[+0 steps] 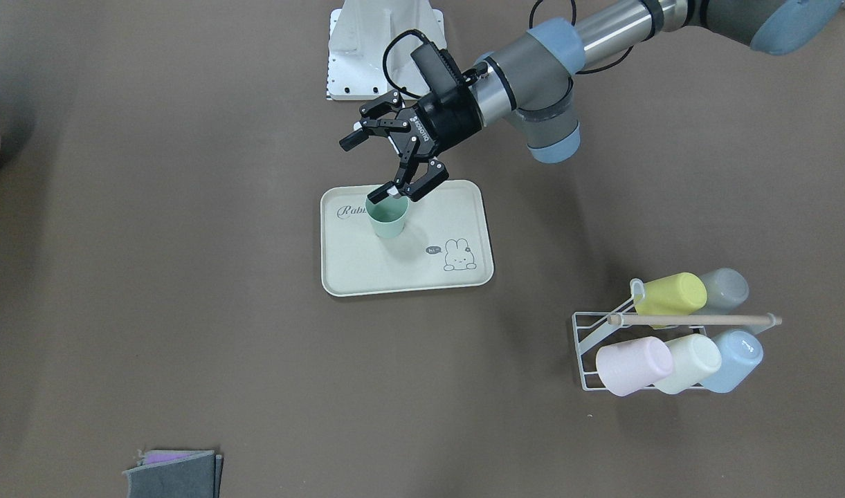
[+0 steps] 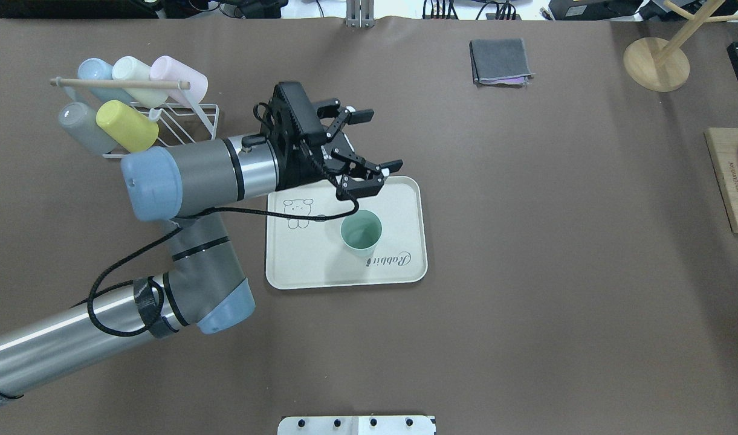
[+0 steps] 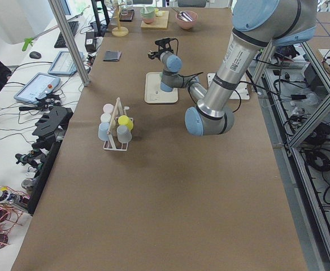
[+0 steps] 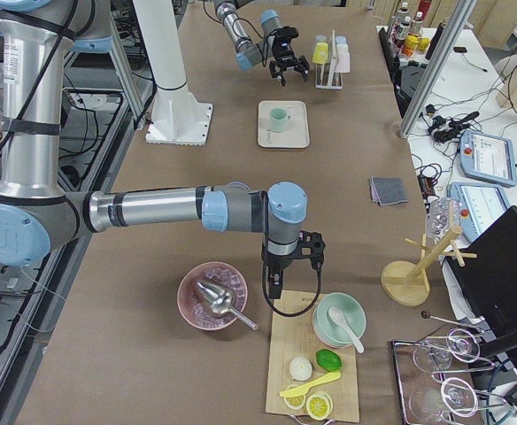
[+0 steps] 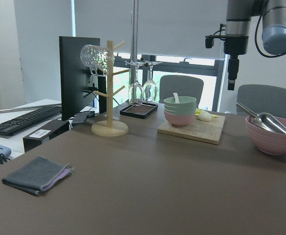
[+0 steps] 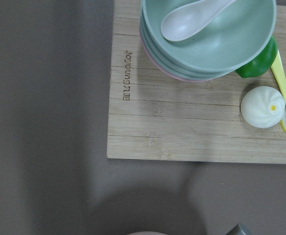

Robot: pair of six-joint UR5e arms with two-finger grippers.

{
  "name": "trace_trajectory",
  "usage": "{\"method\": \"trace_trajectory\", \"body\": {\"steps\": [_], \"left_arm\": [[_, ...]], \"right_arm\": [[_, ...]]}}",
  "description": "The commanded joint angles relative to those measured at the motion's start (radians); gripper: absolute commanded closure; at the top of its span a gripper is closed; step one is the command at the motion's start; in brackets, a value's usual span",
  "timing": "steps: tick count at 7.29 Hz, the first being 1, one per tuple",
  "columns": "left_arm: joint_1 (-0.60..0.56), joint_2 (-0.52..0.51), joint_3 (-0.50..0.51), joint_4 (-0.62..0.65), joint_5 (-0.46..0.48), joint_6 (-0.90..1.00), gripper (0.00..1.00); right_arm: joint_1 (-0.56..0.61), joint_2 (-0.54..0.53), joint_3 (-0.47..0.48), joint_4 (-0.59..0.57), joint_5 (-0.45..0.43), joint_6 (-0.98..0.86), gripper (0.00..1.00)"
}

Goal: Pick up and place green cup on tray

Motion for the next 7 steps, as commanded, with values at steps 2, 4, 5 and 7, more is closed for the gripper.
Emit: {"method": "trace_trajectory", "body": {"steps": [2,4,5,7], "left_arm": [[-0.150,-0.036,-0.160,0.446,0.008,-0.010,0.02],[-0.276,-0.029,-0.277,0.809,0.005,-0.007,0.02],[-0.352,-0.024,-0.318,0.985,-0.002,-0.011,0.02],[-0.527,0.011,-0.307,1.304,0.007,-0.011,0.02]], "right_arm": [[0.000,0.000,0.000,0.000,-0.001,0.000,0.00],[-0.002,0.000,0.000,0.000,-0.001,0.000,0.00],[-0.002,0.000,0.000,0.000,-0.001,0.002,0.00],[0.000,0.002,0.000,0.000,0.033,0.003,0.00]]}}
